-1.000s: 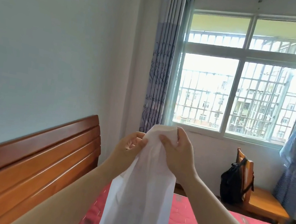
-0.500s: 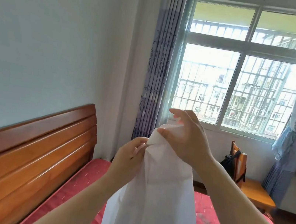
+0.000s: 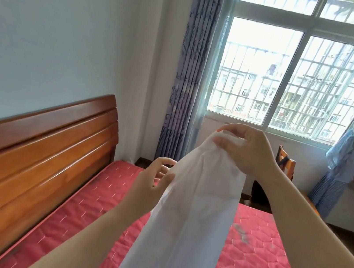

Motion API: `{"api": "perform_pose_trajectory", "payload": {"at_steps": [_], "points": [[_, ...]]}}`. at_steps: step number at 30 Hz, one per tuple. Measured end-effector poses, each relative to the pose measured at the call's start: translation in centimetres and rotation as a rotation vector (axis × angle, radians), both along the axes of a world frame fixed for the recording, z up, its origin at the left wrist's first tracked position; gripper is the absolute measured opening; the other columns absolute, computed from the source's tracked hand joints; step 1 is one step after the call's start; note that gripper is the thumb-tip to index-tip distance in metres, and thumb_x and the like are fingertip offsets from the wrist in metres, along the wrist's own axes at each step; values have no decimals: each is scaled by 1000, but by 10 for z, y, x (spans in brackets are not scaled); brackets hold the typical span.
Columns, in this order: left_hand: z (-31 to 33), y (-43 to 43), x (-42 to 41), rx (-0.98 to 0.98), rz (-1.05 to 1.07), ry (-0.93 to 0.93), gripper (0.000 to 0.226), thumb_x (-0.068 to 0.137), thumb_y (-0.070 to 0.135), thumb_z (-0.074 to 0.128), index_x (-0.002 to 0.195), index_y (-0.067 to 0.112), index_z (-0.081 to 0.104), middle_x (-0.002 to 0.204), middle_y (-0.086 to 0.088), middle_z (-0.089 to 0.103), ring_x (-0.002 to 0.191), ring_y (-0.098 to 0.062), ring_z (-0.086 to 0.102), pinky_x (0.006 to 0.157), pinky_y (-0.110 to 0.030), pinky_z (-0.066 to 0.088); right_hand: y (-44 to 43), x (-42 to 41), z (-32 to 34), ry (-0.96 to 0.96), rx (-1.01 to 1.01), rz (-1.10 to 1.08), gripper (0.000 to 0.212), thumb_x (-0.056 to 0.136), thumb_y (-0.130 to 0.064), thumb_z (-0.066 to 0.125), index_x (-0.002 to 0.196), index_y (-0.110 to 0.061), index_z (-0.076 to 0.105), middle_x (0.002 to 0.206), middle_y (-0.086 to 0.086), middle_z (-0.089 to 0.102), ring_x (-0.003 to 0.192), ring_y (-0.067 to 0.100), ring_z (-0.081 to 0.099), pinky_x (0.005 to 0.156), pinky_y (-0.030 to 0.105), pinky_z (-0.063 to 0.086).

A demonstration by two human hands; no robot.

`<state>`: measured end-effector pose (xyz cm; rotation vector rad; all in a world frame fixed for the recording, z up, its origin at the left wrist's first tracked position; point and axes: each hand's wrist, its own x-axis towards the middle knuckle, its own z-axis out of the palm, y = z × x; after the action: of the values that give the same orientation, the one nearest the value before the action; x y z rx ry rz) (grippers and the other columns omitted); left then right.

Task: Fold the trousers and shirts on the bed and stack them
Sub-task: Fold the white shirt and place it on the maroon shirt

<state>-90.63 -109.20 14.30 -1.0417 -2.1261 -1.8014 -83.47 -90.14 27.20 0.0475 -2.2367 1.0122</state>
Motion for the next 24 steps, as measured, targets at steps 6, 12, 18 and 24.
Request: {"api": "perform_pose_trajectory", "payload": {"at_steps": [6, 12, 18, 24], "points": [[-27, -1, -3, -85, 195, 190, 13, 94, 30, 51, 105, 29, 46, 81, 13, 56, 79, 0, 56, 65, -9, 42, 12, 1, -7, 34, 16, -51, 14, 73, -30, 76, 72, -42, 70, 78, -32, 65, 72, -15, 57, 57, 1, 38], [-51, 10, 1, -135, 154, 331, 11, 95, 11, 47, 93, 13, 59, 92, 2, 54, 76, -9, 54, 65, -20, 47, 18, 2, -6, 37, 24, -62, 13, 73, -32, 77, 76, -43, 71, 80, -33, 66, 75, -17, 57, 58, -1, 37], [-89, 28, 20, -112, 101, 251, 17, 87, 5, 61, 93, 19, 70, 93, 11, 65, 80, 1, 60, 72, -11, 47, 30, 2, -12, -3, 10, -102, 16, 67, -34, 80, 76, -43, 71, 79, -31, 66, 75, -16, 58, 62, -1, 39], [-109, 56, 54, -3, 88, 114, 20, 90, 11, 59, 104, 23, 67, 99, 18, 59, 90, 5, 58, 76, -13, 50, 43, 7, -20, 1, 40, -146, 17, 68, -34, 80, 81, -39, 71, 79, -31, 65, 79, -20, 56, 65, -2, 37]]}}
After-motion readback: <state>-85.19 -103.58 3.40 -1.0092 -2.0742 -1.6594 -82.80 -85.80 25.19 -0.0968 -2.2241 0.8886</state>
